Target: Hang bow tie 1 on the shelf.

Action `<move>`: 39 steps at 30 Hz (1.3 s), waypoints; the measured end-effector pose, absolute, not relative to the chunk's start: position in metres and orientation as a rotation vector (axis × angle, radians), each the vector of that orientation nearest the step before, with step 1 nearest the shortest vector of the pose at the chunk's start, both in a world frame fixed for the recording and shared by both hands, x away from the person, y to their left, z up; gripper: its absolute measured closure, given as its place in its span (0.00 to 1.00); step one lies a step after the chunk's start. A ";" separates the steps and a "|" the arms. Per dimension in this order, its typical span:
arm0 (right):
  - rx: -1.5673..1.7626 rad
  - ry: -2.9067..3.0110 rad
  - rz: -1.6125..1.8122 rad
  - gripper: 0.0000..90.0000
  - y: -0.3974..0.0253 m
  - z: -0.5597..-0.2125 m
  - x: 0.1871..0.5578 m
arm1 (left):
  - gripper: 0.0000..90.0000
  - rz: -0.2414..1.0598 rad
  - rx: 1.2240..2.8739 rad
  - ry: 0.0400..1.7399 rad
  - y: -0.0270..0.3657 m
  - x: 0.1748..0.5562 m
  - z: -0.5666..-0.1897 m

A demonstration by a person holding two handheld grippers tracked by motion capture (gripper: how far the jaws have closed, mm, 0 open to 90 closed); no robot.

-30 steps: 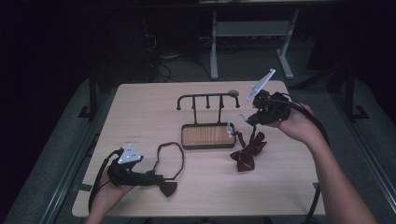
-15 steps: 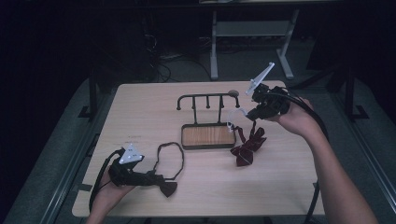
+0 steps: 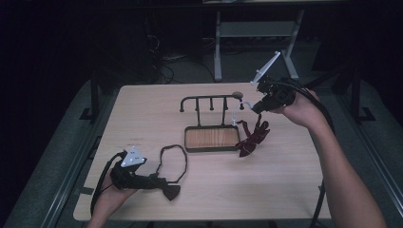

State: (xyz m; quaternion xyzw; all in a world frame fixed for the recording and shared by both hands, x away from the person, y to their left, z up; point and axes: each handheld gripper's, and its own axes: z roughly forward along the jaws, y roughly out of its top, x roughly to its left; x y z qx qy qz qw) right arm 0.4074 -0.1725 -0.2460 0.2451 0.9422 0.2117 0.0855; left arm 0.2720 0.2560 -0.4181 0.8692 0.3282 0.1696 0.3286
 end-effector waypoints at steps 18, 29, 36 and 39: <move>0.832 2.816 0.618 0.97 -0.179 -0.255 0.430 | 0.34 0.437 2.285 0.849 0.254 0.272 -0.419; 0.863 2.829 0.620 0.97 -0.183 -0.267 0.435 | 0.34 0.431 2.292 0.845 0.253 0.272 -0.420; 0.879 2.827 0.623 0.96 -0.185 -0.271 0.436 | 0.34 0.433 2.286 0.847 0.253 0.272 -0.420; 0.880 2.823 0.633 0.95 -0.185 -0.272 0.436 | 0.34 0.435 2.289 0.845 0.253 0.272 -0.420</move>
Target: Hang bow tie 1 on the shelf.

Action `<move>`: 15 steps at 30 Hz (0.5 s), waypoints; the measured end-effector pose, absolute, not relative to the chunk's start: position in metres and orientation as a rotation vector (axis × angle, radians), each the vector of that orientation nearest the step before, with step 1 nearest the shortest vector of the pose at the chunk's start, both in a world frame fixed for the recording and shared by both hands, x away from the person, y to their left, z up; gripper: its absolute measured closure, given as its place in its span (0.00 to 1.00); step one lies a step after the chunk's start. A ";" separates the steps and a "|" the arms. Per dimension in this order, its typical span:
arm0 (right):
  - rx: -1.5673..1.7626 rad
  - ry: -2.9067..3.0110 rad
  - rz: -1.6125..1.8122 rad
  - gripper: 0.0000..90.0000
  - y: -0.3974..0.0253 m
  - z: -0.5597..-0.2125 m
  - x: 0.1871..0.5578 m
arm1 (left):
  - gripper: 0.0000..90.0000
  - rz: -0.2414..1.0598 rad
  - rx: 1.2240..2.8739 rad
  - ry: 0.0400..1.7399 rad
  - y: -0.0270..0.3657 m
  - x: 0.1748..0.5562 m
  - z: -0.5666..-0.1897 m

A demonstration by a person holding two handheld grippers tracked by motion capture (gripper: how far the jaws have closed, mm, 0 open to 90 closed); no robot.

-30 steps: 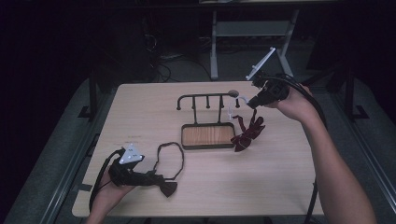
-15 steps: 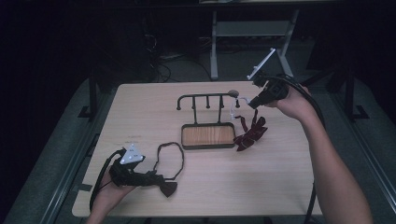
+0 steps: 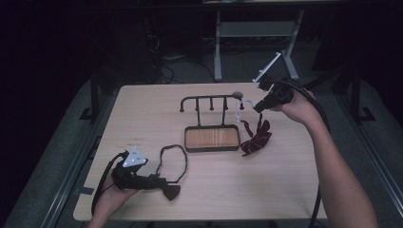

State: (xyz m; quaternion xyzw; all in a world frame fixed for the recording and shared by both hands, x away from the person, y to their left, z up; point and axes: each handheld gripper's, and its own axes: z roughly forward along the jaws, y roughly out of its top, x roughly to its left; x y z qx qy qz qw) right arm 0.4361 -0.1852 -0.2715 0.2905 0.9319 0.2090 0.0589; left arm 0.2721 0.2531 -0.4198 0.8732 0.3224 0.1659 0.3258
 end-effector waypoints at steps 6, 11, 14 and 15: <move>0.875 2.826 0.647 0.90 -0.184 -0.273 0.436 | 0.34 0.434 2.291 0.844 0.253 0.272 -0.420; 0.865 2.835 0.653 0.89 -0.185 -0.276 0.434 | 0.34 0.432 2.289 0.846 0.254 0.273 -0.420; 0.859 2.844 0.661 0.87 -0.186 -0.278 0.433 | 0.34 0.430 2.292 0.846 0.254 0.273 -0.420; 0.859 2.844 0.661 0.87 -0.186 -0.278 0.433 | 0.34 0.430 2.292 0.846 0.254 0.273 -0.420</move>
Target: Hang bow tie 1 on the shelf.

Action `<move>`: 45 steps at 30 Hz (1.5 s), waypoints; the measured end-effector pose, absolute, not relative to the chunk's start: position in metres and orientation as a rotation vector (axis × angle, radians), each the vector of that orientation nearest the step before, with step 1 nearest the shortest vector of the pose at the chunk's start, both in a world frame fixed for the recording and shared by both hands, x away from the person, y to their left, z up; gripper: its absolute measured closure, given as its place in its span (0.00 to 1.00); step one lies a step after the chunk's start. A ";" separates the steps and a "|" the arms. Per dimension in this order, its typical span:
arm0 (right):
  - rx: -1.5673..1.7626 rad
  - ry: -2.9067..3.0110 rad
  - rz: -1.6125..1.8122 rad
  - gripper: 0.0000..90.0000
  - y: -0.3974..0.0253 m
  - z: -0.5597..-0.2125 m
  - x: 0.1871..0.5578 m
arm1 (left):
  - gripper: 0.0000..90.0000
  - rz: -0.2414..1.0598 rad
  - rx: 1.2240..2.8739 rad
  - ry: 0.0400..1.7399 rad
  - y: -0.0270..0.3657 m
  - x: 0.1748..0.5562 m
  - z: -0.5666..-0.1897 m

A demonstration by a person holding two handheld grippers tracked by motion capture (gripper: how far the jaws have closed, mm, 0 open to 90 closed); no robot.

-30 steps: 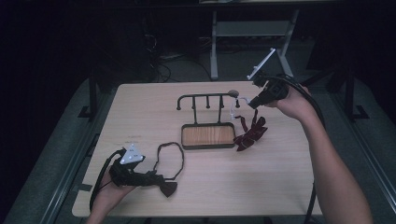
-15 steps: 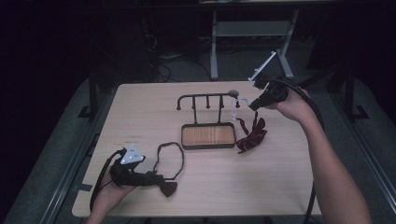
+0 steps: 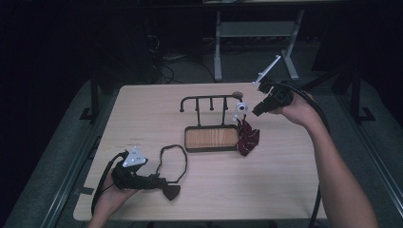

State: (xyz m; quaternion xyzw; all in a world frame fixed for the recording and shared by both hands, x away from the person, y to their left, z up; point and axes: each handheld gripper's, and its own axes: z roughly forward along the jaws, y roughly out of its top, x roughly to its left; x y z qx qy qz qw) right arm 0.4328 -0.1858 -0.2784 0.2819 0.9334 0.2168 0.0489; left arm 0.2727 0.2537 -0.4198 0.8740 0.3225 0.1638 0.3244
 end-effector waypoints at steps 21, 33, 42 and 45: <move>0.846 2.886 0.735 0.77 -0.199 -0.305 0.415 | 0.34 0.420 2.312 0.844 0.253 0.274 -0.422; 0.857 2.878 0.763 0.72 -0.204 -0.319 0.405 | 0.34 0.411 2.308 0.839 0.251 0.275 -0.422; 0.864 2.876 0.784 0.68 -0.208 -0.329 0.397 | 0.34 0.409 2.305 0.838 0.251 0.274 -0.422; 0.862 2.875 0.789 0.67 -0.209 -0.332 0.394 | 0.34 0.407 2.308 0.839 0.249 0.274 -0.423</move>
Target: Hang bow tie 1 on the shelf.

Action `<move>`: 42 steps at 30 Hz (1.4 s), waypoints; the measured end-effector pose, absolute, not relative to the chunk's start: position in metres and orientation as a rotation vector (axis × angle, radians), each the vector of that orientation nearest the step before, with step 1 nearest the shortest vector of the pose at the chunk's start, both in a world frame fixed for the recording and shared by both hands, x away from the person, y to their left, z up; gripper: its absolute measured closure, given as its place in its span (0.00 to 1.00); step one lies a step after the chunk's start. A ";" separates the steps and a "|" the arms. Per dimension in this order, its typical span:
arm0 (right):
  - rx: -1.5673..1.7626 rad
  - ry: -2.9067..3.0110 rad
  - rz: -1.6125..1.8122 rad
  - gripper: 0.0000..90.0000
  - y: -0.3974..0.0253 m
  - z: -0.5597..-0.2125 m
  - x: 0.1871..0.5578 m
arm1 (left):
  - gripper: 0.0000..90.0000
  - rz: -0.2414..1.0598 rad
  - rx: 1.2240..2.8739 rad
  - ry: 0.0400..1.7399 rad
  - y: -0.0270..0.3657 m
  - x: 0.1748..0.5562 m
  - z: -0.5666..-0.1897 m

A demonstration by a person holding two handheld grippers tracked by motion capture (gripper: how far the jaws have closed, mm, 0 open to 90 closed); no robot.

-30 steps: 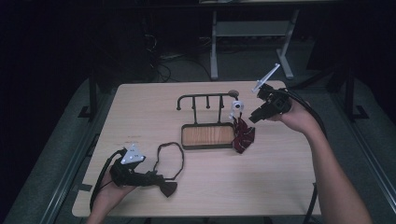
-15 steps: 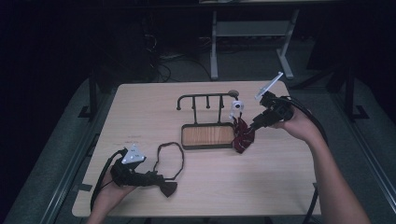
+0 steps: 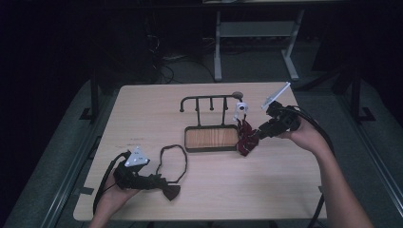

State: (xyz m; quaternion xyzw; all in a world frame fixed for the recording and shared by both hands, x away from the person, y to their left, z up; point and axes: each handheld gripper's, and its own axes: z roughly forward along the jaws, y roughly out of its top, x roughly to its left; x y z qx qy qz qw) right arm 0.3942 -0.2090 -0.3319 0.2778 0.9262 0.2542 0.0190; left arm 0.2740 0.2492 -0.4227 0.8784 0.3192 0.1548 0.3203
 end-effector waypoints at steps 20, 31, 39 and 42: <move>0.865 2.888 0.775 0.58 -0.212 -0.357 0.378 | 0.32 0.386 2.309 0.817 0.246 0.273 -0.422; 0.896 2.897 0.787 0.54 -0.217 -0.375 0.368 | 0.32 0.390 2.306 0.813 0.246 0.273 -0.422; 0.920 2.914 0.811 0.52 -0.219 -0.389 0.361 | 0.32 0.390 2.303 0.818 0.245 0.272 -0.422; 0.920 2.910 0.811 0.51 -0.220 -0.392 0.357 | 0.32 0.393 2.307 0.814 0.245 0.272 -0.422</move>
